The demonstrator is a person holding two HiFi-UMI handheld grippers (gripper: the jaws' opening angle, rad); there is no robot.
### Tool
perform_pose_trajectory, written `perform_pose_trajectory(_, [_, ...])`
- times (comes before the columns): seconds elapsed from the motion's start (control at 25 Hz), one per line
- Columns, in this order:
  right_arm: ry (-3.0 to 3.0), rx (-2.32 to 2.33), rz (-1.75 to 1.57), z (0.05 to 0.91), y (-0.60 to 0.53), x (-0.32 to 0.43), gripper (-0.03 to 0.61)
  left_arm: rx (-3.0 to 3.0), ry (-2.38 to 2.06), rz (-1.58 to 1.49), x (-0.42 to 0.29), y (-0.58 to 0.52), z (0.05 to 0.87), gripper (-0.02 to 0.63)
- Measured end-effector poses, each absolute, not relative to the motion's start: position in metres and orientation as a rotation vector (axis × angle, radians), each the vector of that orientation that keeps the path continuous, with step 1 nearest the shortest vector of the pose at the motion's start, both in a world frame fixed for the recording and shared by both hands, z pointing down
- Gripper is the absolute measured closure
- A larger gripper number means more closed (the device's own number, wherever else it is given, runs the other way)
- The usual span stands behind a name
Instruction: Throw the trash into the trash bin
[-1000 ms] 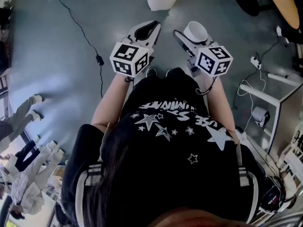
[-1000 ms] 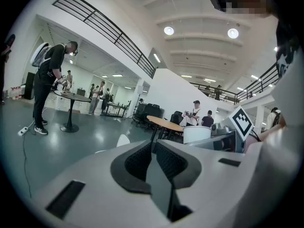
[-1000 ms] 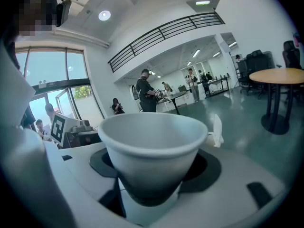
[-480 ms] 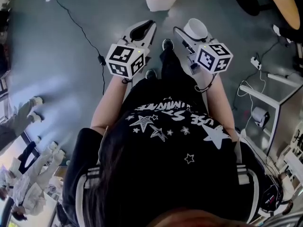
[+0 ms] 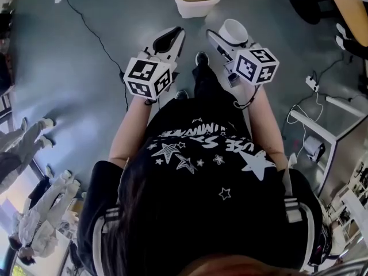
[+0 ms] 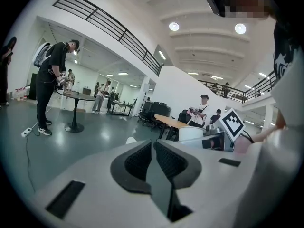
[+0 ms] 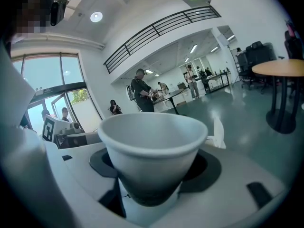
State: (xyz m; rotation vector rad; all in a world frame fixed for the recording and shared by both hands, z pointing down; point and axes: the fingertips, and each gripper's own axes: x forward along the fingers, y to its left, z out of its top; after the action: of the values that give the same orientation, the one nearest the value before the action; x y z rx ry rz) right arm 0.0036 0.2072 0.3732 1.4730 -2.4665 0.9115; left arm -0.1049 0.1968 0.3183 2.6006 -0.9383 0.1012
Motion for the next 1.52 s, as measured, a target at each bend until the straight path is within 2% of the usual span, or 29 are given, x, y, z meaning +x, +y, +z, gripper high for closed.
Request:
perform_pose_trajectory(0.72, [-2.512,1.329,0.943,0.376,0.092,0.081,0.250,2.573,-1.069,0.126,-0.025,0.084,0.307,0.571])
perform_pose_trajectory(1.52, [-2.551,1.237,0.912,0.379,0.020,0.085,0.250,2.534,-1.147,0.145,-0.001,0.013,0.321,0.571])
